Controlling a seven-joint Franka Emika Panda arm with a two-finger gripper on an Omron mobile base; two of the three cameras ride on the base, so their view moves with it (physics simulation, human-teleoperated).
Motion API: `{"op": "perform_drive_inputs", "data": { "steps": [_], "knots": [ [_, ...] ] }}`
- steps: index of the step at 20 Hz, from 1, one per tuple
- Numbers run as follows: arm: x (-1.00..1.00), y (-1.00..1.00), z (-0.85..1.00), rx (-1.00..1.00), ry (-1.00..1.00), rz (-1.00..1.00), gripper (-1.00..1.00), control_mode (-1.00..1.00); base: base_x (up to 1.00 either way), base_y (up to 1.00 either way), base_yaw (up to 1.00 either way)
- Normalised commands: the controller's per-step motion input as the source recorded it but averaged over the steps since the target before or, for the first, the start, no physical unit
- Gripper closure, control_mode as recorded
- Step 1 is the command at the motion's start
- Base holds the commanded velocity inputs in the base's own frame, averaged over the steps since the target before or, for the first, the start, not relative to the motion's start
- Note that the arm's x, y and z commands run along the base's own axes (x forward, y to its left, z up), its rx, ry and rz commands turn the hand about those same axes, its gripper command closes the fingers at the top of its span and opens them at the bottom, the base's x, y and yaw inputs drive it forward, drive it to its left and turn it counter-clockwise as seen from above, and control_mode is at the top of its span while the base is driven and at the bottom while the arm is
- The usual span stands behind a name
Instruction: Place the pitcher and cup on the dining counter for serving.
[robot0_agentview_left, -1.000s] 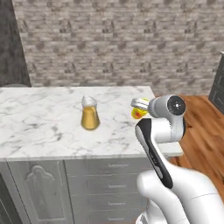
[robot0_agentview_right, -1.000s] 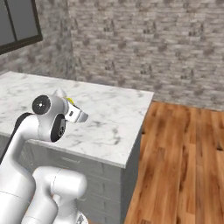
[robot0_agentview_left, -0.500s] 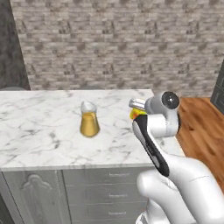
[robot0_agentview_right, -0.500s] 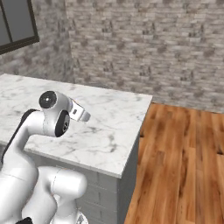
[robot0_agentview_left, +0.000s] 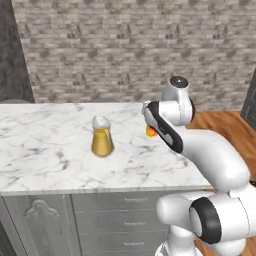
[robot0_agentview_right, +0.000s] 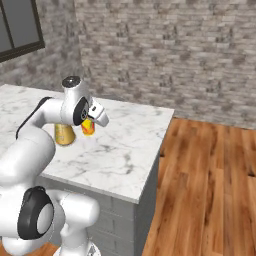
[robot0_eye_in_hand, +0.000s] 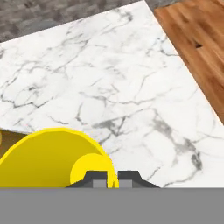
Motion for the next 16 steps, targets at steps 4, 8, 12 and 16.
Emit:
{"op": "perform_drive_inputs", "data": {
  "steps": [4,8,12,16],
  "knots": [
    [0.24,0.05,-0.62,0.0,0.02,0.0,1.0,-1.0,0.0,0.0,0.0],
    [0.46,0.09,-0.72,0.0,0.07,0.0,1.0,-1.0,0.0,0.0,0.0],
    [0.53,0.09,-0.62,0.0,0.08,0.0,1.0,-1.0,0.0,0.0,0.0],
    [0.47,0.0,-0.55,0.0,0.08,0.0,1.0,-1.0,0.0,0.0,0.0]
  ]
}}
